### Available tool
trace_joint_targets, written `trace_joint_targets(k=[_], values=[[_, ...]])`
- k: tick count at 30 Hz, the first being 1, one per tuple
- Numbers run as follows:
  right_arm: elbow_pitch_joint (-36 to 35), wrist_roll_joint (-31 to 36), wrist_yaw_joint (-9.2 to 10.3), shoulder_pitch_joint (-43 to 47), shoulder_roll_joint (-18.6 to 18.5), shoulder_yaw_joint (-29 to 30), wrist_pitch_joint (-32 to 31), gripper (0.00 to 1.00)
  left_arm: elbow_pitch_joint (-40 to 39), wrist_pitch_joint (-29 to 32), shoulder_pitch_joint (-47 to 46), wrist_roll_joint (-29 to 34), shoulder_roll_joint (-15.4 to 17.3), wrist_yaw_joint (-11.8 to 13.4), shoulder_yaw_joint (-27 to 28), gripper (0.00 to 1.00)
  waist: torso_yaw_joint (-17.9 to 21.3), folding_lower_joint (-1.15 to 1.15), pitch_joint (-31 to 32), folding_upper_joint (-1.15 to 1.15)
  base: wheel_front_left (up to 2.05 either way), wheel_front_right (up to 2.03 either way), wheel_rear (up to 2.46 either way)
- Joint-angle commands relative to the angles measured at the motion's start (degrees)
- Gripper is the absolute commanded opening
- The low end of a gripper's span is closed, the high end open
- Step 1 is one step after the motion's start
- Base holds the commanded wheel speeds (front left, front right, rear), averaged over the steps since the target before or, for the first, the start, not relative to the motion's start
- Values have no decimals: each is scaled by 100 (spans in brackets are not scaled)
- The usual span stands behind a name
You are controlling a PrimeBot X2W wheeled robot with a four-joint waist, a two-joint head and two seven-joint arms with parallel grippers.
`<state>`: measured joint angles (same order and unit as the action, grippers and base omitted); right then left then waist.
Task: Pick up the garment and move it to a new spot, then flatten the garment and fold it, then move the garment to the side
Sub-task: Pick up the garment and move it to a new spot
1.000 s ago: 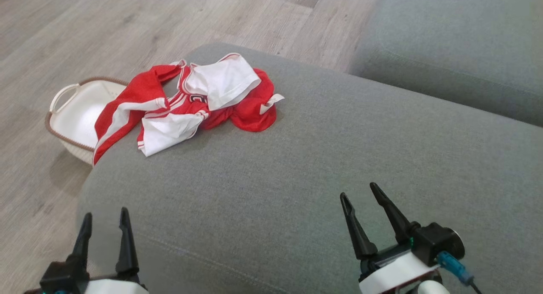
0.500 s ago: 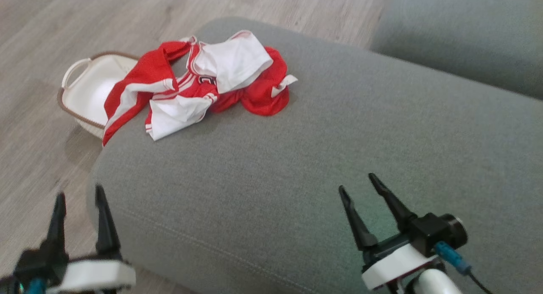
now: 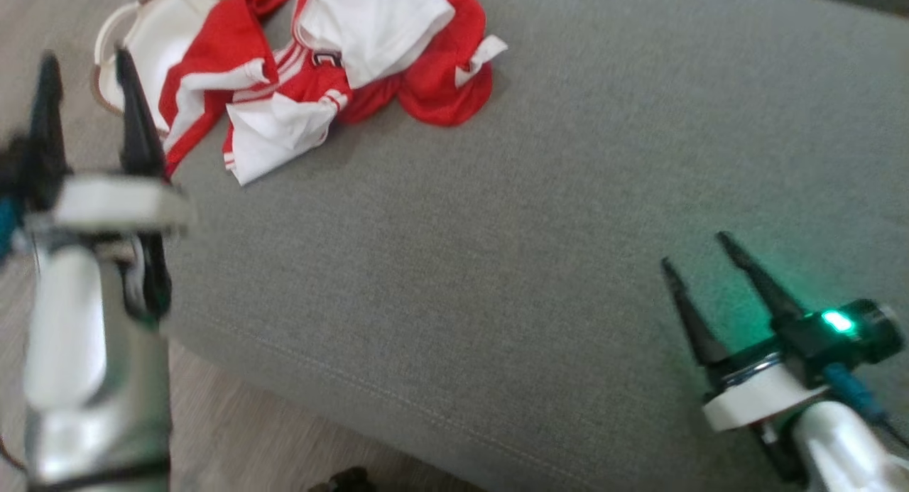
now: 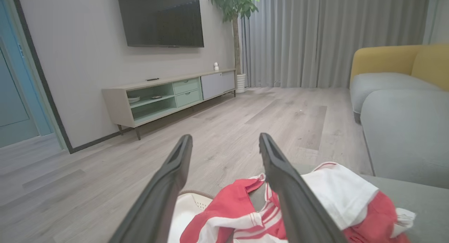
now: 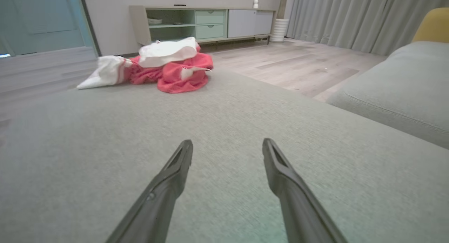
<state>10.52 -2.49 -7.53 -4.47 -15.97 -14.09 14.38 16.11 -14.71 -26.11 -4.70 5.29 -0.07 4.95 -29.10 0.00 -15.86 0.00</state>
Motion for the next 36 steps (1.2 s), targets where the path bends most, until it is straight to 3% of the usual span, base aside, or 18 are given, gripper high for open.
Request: trace_joint_targets(k=[1,8,16,22,27,32,33,34,35,36], values=[[-240,16,4,-145,-119,-20,62,100,63,-27,-439,33,261,-17,198,100,-40,0,-348,0,0,0,0],[-704,-6,4,-181,-450,288,62,100,2414,702,-2341,-227,708,-318,225,100,186,0,-1020,0,0,0,0],[-1109,-35,4,-202,-640,423,62,100,4362,1450,-3461,-608,1022,-573,323,100,534,0,-1540,0,0,0,0],[-1356,-12,4,-195,-737,578,62,100,5146,1739,-3771,-739,1145,-611,321,100,743,0,-1830,0,0,0,0],[-1483,8,4,-168,-762,688,62,100,5424,1530,-3838,-671,1351,-373,272,100,864,0,-2010,0,0,0,0],[-1551,13,4,-118,-769,774,62,100,5549,1299,-3889,-652,1358,-250,212,100,878,0,-2122,0,0,0,0],[-1557,14,4,-111,-771,779,62,100,5563,1242,-3893,-633,1354,-237,183,81,881,0,-2136,0,0,0,0],[-1562,13,4,-109,-772,782,62,100,5572,1170,-3899,-612,1352,-227,151,24,882,0,-2150,0,0,0,0],[-1570,9,4,-112,-767,790,62,100,5582,1103,-3903,-587,1352,-196,120,0,884,0,-2159,0,0,0,0],[-1575,9,4,-114,-764,795,62,100,5597,1066,-3908,-582,1344,-174,104,0,884,0,-2164,0,0,0,0]])
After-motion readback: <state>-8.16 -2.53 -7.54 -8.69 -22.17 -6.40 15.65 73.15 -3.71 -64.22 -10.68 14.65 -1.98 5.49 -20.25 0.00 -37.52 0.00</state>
